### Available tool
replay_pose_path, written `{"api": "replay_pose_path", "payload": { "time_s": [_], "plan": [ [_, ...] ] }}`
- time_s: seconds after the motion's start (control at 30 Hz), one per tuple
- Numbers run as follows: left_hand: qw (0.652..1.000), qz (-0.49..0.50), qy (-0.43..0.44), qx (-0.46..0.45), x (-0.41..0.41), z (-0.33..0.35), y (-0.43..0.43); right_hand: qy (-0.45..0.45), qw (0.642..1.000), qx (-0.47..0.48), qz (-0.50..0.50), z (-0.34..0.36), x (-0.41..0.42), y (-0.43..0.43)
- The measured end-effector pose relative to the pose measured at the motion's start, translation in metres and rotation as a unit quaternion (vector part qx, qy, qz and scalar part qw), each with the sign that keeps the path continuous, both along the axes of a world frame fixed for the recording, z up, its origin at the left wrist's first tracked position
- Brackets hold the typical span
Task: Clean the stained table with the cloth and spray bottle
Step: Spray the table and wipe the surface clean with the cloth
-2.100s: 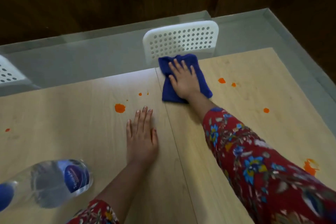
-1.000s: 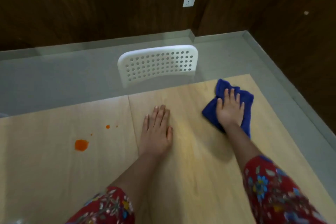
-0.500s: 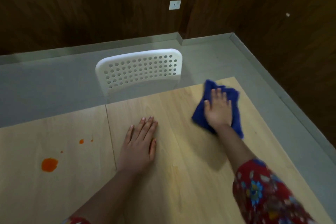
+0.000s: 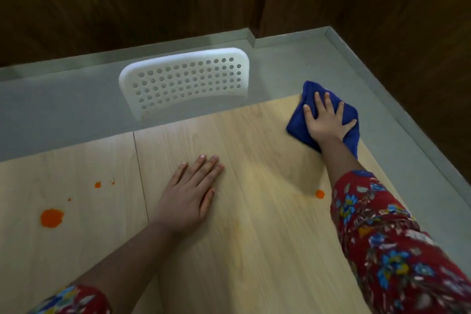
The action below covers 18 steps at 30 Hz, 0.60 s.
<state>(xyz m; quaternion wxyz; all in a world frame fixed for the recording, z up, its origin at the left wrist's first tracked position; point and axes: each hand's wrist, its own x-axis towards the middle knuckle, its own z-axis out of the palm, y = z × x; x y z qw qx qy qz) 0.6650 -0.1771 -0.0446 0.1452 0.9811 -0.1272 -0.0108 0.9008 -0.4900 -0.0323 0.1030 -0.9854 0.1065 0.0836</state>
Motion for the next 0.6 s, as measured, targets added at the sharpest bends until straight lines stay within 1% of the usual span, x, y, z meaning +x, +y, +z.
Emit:
{"api": "replay_pose_path", "payload": {
  "time_s": [0.07, 0.2, 0.27, 0.33, 0.4, 0.43, 0.47, 0.53, 0.6],
  "plan": [
    [1.0, 0.001, 0.008, -0.002, -0.001, 0.0, 0.0, -0.016, 0.999, 0.006, -0.03, -0.002, -0.031, -0.009],
    [1.0, 0.003, 0.014, -0.003, 0.0, 0.002, 0.0, -0.069, 0.993, -0.003, -0.093, -0.004, -0.145, -0.048],
    [1.0, 0.003, 0.014, -0.01, 0.001, 0.004, -0.001, -0.069, 0.99, -0.013, -0.119, -0.004, -0.183, -0.058],
    [1.0, 0.01, 0.009, -0.018, 0.002, 0.004, -0.001, -0.048, 0.989, -0.029, -0.14, -0.003, -0.183, -0.057],
    [1.0, 0.016, 0.011, -0.024, 0.002, 0.003, -0.001, -0.04, 0.985, -0.037, -0.162, -0.001, -0.162, -0.036],
    [0.999, 0.018, 0.012, -0.028, 0.002, 0.004, -0.001, -0.045, 0.987, -0.04, -0.146, -0.001, -0.151, -0.019],
    [0.999, 0.018, 0.012, -0.031, 0.002, 0.004, 0.0, -0.05, 0.993, -0.038, -0.104, -0.002, -0.145, 0.004],
    [0.999, 0.008, 0.016, -0.043, 0.002, 0.006, 0.0, -0.065, 0.997, -0.019, 0.041, -0.002, -0.158, 0.057],
    [0.998, 0.011, 0.023, -0.049, 0.0, 0.008, 0.0, -0.064, 0.979, -0.016, 0.192, -0.002, -0.206, 0.094]
  ]
}}
